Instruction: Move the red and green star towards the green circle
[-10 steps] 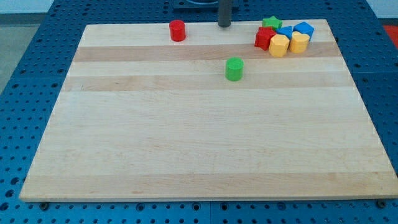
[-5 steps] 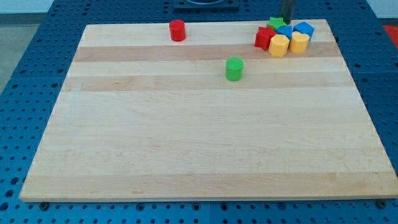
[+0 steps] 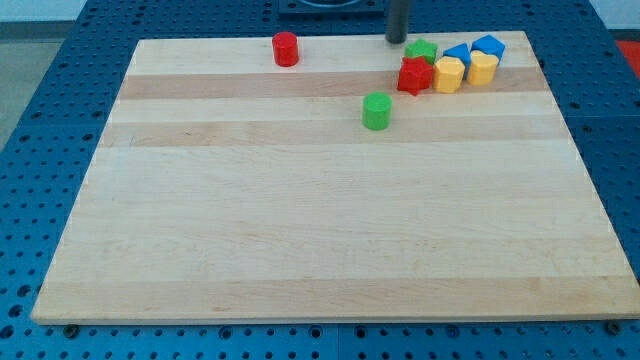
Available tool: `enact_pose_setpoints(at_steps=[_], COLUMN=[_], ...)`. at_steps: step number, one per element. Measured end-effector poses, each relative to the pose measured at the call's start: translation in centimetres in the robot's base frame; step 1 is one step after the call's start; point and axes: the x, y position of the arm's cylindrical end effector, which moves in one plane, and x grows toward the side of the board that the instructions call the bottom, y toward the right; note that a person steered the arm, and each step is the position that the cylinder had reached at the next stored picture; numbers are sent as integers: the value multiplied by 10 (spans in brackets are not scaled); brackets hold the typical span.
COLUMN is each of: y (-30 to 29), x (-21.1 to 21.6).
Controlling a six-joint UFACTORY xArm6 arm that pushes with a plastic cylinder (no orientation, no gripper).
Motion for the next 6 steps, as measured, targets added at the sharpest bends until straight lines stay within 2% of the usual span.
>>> enact_pose_setpoints(at_steps=[1,2,4,5,6], y=[46,50,-28,-70,-99], x=[9,23,91,112,112])
